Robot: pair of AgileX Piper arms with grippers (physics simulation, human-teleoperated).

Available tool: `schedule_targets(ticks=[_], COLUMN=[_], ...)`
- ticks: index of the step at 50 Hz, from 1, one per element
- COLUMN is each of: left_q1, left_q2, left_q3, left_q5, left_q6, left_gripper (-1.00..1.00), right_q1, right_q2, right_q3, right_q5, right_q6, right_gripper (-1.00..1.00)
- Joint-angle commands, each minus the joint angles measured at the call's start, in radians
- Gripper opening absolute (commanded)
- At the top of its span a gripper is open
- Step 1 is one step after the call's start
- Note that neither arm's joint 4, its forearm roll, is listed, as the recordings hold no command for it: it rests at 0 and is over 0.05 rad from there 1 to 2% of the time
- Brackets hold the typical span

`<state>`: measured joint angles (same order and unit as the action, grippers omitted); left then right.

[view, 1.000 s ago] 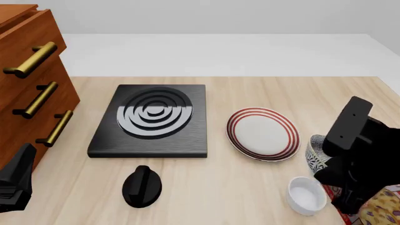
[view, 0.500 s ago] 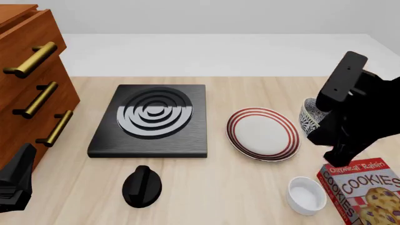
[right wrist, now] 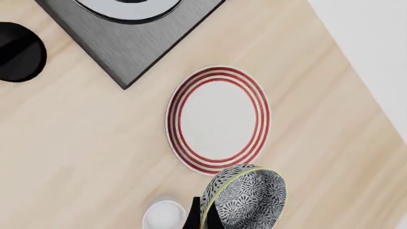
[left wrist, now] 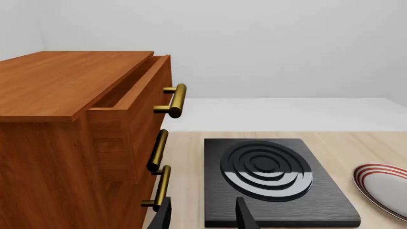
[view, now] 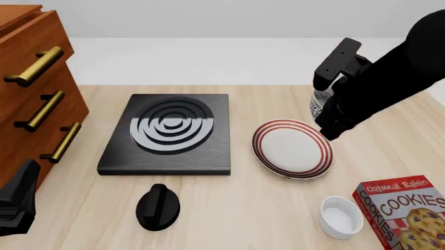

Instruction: Pick the akita bowl on the ramekin and place it on the plate.

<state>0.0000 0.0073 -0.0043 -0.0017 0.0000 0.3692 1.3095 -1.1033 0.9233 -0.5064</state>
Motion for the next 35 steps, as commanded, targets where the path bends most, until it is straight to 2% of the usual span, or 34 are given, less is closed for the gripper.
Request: schedule_targets(ticks=[1,15,35], left_q1=[0.0,0.0,0.0], left_q2=[0.0,0.0,0.0], left_q3=[0.0,0.0,0.0], left_q5=[0.0,0.0,0.0], left_q6=[0.0,0.0,0.0], left_gripper=[1.0,1.0,1.0], right_q1=[0.001,0.012,0.02], right_q2=[0.125,0.258,0.327], right_q3=[-0.046,-0.102,-0.078], right_q5=[-0.075,-0.138,-0.217], right_q6=[0.004,0.001,0.028], right_gripper=[-1.0,-1.0,-1.0])
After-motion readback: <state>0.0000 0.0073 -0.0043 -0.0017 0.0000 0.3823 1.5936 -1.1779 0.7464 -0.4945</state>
